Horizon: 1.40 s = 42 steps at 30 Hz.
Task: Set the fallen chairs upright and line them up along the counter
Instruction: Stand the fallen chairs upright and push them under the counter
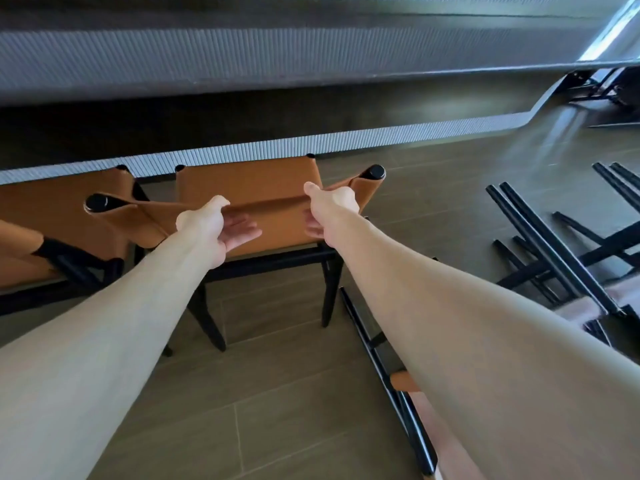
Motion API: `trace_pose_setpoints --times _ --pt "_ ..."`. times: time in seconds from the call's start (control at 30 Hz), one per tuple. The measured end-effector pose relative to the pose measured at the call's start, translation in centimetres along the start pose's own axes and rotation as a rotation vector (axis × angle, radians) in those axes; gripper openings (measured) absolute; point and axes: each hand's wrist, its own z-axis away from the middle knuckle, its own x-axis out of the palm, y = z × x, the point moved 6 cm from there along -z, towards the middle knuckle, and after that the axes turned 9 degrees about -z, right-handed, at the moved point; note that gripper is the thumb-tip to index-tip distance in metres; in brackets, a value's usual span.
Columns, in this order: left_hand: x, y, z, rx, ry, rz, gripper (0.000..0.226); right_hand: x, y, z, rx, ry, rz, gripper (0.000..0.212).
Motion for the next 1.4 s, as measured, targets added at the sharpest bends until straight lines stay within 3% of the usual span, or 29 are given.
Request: trace_pose_setpoints --times 0.13,0.37,0.5,0.73,0.9,1.03,1.2,1.4 --pt "1.9 -0.6 4.8 0.113 -0.164 -0.165 0.046 -3.3 -1.1 2.7 -0.043 -0.021 -0.118 0.028" --pt "10.8 0.6 19.1 0.493 -0.472 -0.402 0.039 -13.7 -4.4 11.4 -0.280 -0.014 -0.318 0.038" --pt "13.6 -2.7 26.3 0.578 -0.642 -0.525 0.034 -22.5 -3.1 15.9 -0.326 0.015 -0.325 0.040" --pt "13.6 -11.9 38.9 0.496 -0.657 -0.577 0.029 -41.0 3.5 26.7 -0.283 0.153 -0.361 0.041" --pt "15.7 -15.1 52.0 0.615 -0.720 -0.681 0.026 -52.5 6.0 37.5 -0.321 0.207 -0.486 0.043" --pt "18.8 -17.5 61.4 0.671 -0.759 -0.629 0.028 -59.1 6.7 43.1 -0.373 0.215 -0.524 0.045" --pt "24.3 -21.8 67.3 0.645 -0.810 -0.592 0.029 -64.4 6.6 44.0 -0.377 0.215 -0.505 0.044" --pt "32.4 -28.7 63.9 0.652 -0.752 -0.715 0.024 -69.6 11.2 37.0 -0.258 0.148 -0.395 0.042"
